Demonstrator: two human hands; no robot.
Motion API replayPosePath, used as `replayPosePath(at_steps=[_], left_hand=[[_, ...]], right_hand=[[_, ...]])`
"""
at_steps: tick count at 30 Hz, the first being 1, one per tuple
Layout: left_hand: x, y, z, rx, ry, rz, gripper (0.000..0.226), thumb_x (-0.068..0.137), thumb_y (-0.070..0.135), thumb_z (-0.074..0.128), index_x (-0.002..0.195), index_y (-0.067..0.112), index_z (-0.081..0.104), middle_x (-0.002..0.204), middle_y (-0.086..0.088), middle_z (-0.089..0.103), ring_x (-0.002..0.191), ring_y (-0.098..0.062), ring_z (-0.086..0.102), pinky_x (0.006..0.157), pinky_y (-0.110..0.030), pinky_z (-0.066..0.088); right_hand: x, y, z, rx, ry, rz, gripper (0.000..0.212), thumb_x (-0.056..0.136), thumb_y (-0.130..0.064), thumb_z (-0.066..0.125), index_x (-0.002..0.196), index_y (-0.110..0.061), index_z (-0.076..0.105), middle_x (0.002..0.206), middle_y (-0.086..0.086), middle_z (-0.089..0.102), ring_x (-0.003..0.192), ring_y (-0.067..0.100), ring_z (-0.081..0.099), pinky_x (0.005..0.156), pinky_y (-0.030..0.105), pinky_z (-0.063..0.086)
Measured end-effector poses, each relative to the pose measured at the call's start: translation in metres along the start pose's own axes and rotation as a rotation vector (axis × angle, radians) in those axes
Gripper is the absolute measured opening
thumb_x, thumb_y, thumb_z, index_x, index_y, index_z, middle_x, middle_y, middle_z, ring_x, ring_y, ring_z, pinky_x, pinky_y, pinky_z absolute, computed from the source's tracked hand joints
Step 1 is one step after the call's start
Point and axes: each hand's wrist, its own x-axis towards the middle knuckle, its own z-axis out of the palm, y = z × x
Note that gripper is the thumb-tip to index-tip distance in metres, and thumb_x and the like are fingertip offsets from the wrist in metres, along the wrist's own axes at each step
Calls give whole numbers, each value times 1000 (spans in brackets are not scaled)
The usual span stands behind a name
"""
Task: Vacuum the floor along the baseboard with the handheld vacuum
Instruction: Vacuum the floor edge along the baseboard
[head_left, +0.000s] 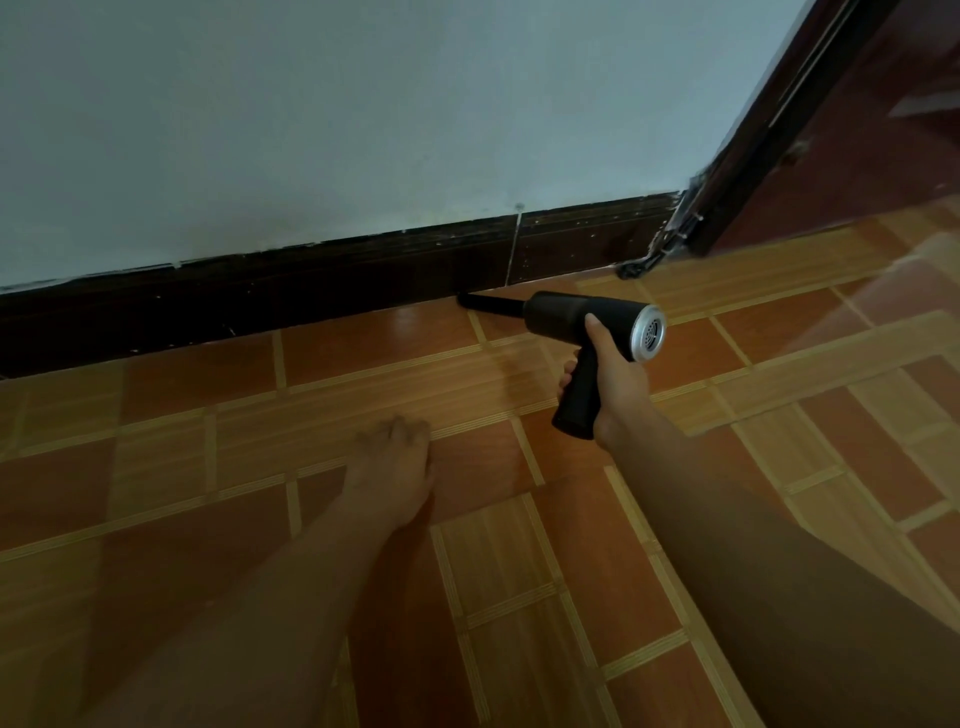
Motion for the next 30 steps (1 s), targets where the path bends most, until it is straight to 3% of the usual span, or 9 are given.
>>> replayPosePath(at_steps=[6, 11, 20, 27, 30], left_hand=[[7, 19, 1, 15, 19, 62, 56, 99, 36, 32, 148, 14, 15, 154, -11, 21, 142, -25, 16, 114, -43, 15], [9, 28, 7, 49, 16, 16, 56, 98, 38, 32, 145, 10, 21, 151, -16, 25, 139, -29, 23, 115, -40, 19], [13, 34, 4, 31, 20, -17, 59, 98, 39, 33, 145, 8, 18, 150, -18, 29, 138, -29, 26, 113, -38, 20], [10, 37, 2, 13, -21, -18, 65, 97, 43, 35, 147, 7, 14, 152, -22, 19, 141, -33, 18, 116, -40, 15], [10, 36, 2, 16, -15, -11, 67, 97, 44, 35, 147, 7, 13, 153, -21, 19, 141, -32, 18, 116, -40, 15]], right_hand=[[12, -9, -16, 56, 68, 6, 37, 82, -33, 70, 100, -3, 61, 63, 6, 58, 50, 15, 54, 55, 28, 48], [20, -17, -31, 97, 133, -16, 41, 82, -35, 70, 106, -4, 60, 65, 6, 58, 50, 15, 54, 53, 28, 48], [33, -31, -39, 155, 287, -80, 24, 84, -34, 68, 87, -14, 55, 71, 4, 58, 57, 14, 56, 59, 27, 51], [45, -35, -40, 123, 356, -92, 50, 80, -43, 70, 116, -11, 56, 100, 6, 65, 84, 18, 62, 87, 36, 52], [42, -37, -37, 122, 360, -81, 56, 78, -46, 70, 120, -12, 53, 103, 6, 64, 84, 18, 61, 86, 36, 51]])
